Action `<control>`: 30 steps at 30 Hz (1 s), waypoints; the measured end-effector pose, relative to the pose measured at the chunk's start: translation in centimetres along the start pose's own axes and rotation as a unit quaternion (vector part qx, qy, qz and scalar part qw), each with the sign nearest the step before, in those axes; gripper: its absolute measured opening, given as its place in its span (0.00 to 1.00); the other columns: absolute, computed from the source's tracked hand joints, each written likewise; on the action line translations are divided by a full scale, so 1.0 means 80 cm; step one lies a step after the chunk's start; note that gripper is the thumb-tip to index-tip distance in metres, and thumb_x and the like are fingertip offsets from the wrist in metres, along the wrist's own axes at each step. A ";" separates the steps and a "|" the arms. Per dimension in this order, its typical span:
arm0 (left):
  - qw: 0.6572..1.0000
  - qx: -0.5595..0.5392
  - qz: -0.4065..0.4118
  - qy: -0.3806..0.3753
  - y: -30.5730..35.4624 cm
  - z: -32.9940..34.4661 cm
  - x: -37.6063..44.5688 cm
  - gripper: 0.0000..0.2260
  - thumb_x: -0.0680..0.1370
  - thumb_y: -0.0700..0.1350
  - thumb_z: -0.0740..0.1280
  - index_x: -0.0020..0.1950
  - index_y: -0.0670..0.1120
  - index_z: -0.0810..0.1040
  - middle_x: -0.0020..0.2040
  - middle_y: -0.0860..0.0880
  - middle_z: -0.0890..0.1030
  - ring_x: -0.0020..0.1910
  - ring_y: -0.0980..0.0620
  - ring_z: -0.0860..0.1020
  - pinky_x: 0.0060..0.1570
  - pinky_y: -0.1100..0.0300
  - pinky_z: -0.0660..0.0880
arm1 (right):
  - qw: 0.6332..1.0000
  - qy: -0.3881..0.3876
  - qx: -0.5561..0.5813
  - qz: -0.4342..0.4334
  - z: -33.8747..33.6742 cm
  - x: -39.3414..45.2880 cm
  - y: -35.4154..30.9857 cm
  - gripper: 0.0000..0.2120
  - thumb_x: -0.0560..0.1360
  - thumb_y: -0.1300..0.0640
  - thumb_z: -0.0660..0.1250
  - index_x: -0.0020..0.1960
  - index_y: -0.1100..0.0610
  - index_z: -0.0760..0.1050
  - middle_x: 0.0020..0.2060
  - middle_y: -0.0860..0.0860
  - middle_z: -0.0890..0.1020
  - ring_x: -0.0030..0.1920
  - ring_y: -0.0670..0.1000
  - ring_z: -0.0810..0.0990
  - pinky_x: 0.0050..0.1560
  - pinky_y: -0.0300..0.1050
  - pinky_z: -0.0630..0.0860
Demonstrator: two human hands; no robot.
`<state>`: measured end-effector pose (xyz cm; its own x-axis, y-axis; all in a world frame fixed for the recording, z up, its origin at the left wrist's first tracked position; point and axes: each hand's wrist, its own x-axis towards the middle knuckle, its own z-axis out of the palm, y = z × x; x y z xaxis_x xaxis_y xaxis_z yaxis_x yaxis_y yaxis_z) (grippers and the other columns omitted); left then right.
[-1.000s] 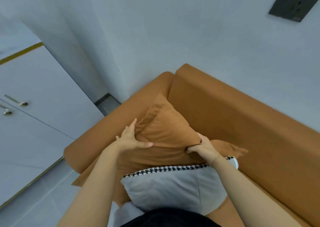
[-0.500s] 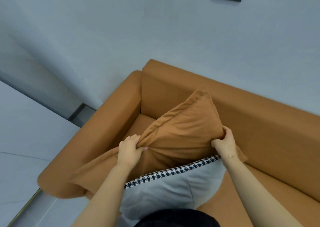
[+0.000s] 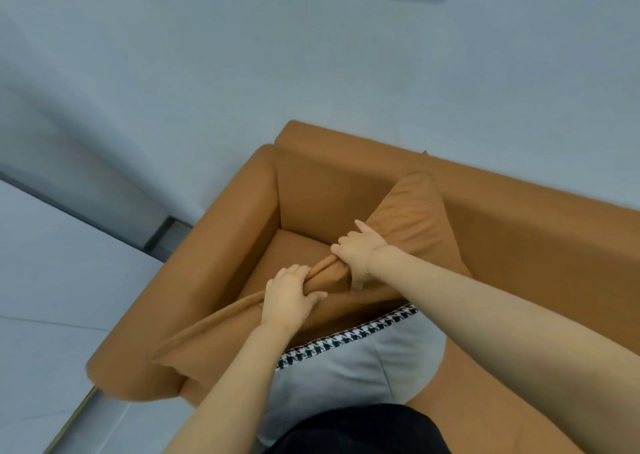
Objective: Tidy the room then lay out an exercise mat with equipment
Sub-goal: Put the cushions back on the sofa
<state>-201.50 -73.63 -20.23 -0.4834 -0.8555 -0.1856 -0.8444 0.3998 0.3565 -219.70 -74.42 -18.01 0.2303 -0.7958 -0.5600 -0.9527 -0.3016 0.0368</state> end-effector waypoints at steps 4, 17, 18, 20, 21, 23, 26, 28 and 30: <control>0.998 0.031 -0.038 -0.045 -0.015 -0.003 -0.006 0.30 0.70 0.57 0.71 0.70 0.58 0.65 0.67 0.57 0.70 0.67 0.52 0.66 0.68 0.45 0.58 | 0.997 0.058 0.036 -0.030 0.013 0.002 0.003 0.30 0.66 0.38 0.71 0.61 0.52 0.70 0.57 0.51 0.76 0.58 0.54 0.72 0.61 0.50 0.62; 0.997 0.064 -0.045 0.013 -0.046 -0.002 0.012 0.16 0.68 0.64 0.70 0.45 0.57 0.70 0.42 0.56 0.80 0.49 0.53 0.77 0.53 0.55 0.66 | 0.933 0.259 0.221 0.118 0.084 -0.049 0.007 0.11 0.71 0.45 0.68 0.45 0.51 0.73 0.44 0.47 0.78 0.49 0.52 0.74 0.57 0.47 0.66; 0.997 0.077 -0.022 0.024 -0.033 -0.009 0.024 0.15 0.68 0.63 0.70 0.44 0.57 0.69 0.41 0.56 0.79 0.48 0.53 0.77 0.53 0.56 0.66 | 0.924 0.265 0.234 0.143 0.083 -0.056 0.018 0.11 0.70 0.44 0.68 0.45 0.50 0.73 0.43 0.46 0.78 0.48 0.51 0.74 0.56 0.46 0.66; 0.993 0.103 0.028 0.044 -0.009 -0.029 0.052 0.14 0.68 0.62 0.70 0.43 0.56 0.71 0.40 0.56 0.79 0.48 0.54 0.77 0.54 0.56 0.64 | 0.909 0.275 0.251 0.189 0.078 -0.068 0.038 0.12 0.70 0.41 0.68 0.45 0.49 0.73 0.43 0.45 0.78 0.48 0.50 0.74 0.52 0.45 0.64; 0.991 0.113 0.053 0.055 0.002 -0.041 0.068 0.14 0.68 0.62 0.70 0.43 0.56 0.73 0.41 0.56 0.79 0.48 0.54 0.76 0.55 0.56 0.63 | 0.900 0.281 0.258 0.210 0.075 -0.071 0.045 0.13 0.70 0.40 0.68 0.46 0.49 0.74 0.43 0.45 0.78 0.48 0.50 0.74 0.51 0.45 0.63; 0.984 0.131 0.098 0.071 0.024 -0.063 0.104 0.13 0.68 0.61 0.71 0.46 0.55 0.76 0.43 0.56 0.79 0.49 0.53 0.76 0.58 0.55 0.62 | 0.878 0.299 0.276 0.252 0.067 -0.077 0.059 0.14 0.69 0.39 0.68 0.46 0.48 0.73 0.44 0.45 0.78 0.48 0.50 0.75 0.50 0.45 0.63; 0.977 0.139 0.144 0.073 0.047 -0.078 0.153 0.15 0.69 0.57 0.73 0.52 0.55 0.77 0.48 0.57 0.79 0.53 0.52 0.75 0.66 0.53 0.57 | 0.848 0.312 0.299 0.308 0.063 -0.075 0.071 0.17 0.69 0.38 0.68 0.49 0.49 0.74 0.45 0.45 0.78 0.50 0.51 0.75 0.51 0.46 0.64; 0.981 0.125 0.138 0.054 0.054 -0.072 0.176 0.18 0.69 0.54 0.74 0.57 0.54 0.77 0.55 0.57 0.79 0.60 0.53 0.72 0.71 0.53 0.50 | 0.842 0.308 0.304 0.322 0.066 -0.067 0.075 0.20 0.69 0.36 0.67 0.54 0.48 0.73 0.48 0.45 0.77 0.52 0.51 0.74 0.53 0.46 0.64; 0.986 0.109 0.121 0.038 0.056 -0.056 0.193 0.21 0.70 0.51 0.73 0.62 0.53 0.76 0.61 0.55 0.78 0.65 0.53 0.70 0.73 0.52 0.44 | 0.845 0.301 0.306 0.319 0.072 -0.053 0.076 0.22 0.70 0.36 0.65 0.58 0.48 0.72 0.51 0.46 0.76 0.54 0.51 0.73 0.56 0.46 0.64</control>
<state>-211.74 -86.53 -17.41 -0.6649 -0.7455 -0.0467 -0.7403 0.6493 0.1742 -227.66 -69.82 -20.18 -0.4849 -0.8726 -0.0585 -0.8031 0.4708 -0.3653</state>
